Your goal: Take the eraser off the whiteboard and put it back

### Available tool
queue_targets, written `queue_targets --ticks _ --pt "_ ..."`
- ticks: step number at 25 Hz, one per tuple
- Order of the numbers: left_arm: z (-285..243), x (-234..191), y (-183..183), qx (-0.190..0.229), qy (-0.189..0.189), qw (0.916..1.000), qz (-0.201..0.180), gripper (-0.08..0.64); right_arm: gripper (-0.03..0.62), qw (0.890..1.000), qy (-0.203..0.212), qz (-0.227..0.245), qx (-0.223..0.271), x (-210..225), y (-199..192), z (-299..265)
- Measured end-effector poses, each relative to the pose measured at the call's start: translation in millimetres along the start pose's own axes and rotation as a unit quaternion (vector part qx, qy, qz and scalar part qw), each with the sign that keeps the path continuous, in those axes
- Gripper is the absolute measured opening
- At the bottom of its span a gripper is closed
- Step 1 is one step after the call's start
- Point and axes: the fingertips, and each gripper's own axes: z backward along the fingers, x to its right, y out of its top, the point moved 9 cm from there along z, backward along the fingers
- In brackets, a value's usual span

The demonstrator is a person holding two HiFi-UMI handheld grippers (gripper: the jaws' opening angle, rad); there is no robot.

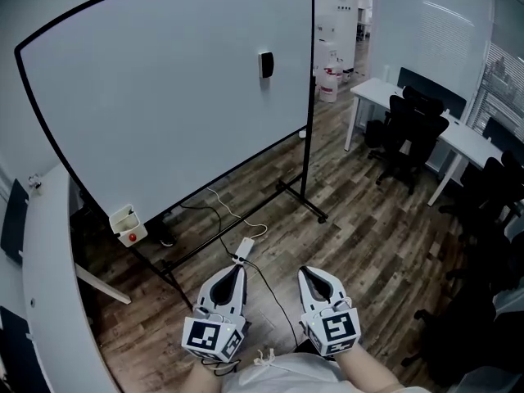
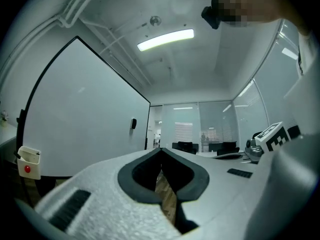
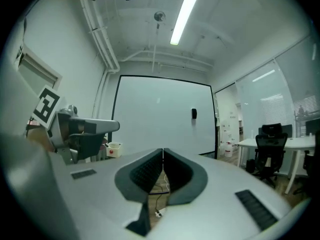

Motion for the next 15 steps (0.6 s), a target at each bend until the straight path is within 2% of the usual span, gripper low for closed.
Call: queue_targets --ticks 7,11,15 --pt "-113.8 47.7 -5.0 0.009 0.017 0.9998 -0.001 0.015 0.028 0.999 0.032 0.016 -0.007 117.1 10.8 -25.4" --pt "-157.0 64.1 -13.8 0.0 0.015 0.9999 -0.003 0.017 0.028 0.999 0.036 0.016 -0.012 163.3 8.5 -41.7" --pt "-191.6 56.8 -20.5 -0.013 0.021 0.9997 -0.001 0.015 0.028 0.999 0.034 0.006 -0.012 192.6 5.5 -65.7"
